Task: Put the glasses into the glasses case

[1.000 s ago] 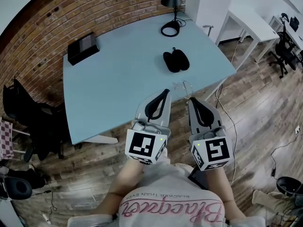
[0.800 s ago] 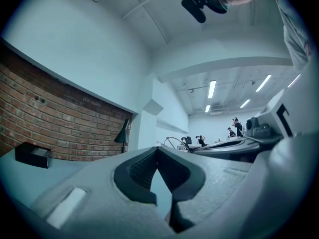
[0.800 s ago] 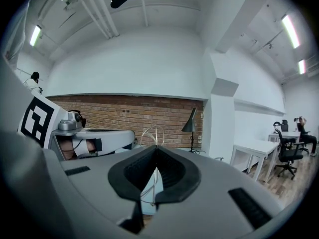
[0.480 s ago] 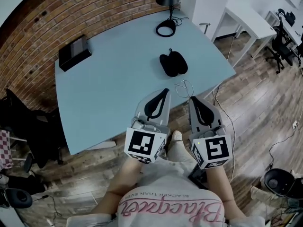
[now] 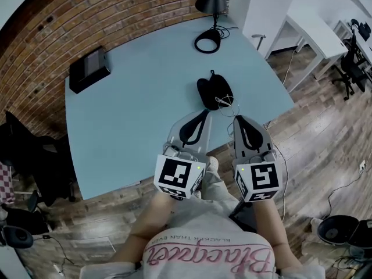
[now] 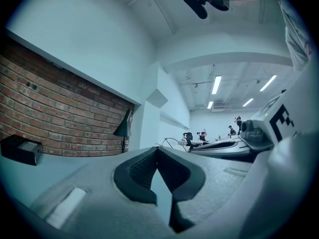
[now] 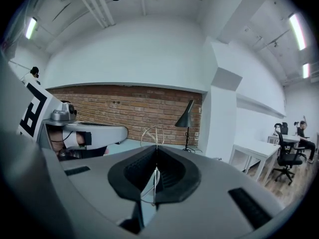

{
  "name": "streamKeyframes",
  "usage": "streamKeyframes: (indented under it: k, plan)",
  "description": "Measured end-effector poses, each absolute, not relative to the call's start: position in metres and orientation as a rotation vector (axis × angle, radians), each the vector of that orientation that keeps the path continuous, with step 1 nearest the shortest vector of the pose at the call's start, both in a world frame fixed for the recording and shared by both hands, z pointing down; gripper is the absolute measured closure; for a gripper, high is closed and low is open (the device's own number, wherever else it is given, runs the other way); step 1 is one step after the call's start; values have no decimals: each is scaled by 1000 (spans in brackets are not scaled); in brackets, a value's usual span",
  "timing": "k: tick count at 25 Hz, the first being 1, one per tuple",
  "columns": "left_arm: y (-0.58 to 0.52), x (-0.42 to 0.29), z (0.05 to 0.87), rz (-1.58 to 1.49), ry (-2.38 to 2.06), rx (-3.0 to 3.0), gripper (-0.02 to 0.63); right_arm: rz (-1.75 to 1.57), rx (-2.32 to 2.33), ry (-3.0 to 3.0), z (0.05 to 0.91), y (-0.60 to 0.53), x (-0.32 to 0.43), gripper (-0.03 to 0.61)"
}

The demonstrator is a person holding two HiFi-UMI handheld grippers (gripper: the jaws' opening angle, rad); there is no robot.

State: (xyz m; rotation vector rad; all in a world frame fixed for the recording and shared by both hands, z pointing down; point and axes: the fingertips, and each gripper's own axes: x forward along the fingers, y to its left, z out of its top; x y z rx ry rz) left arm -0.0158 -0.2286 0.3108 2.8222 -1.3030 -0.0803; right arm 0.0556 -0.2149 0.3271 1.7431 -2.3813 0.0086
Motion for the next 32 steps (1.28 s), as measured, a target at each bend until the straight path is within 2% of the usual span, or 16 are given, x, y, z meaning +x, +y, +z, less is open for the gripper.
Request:
streamKeyframes:
  k: [8, 17, 32]
  plan:
    - [-299, 4, 333, -11, -1331, 2774, 609, 39, 1649, -2370, 352, -294, 75, 566]
    - [-370, 17, 371, 50, -1370, 2669, 609, 254, 1516, -2327, 426, -377, 92, 566]
    - [-425, 29, 439, 215, -1362, 2527, 609, 511, 1414, -2189, 532, -442, 97, 566]
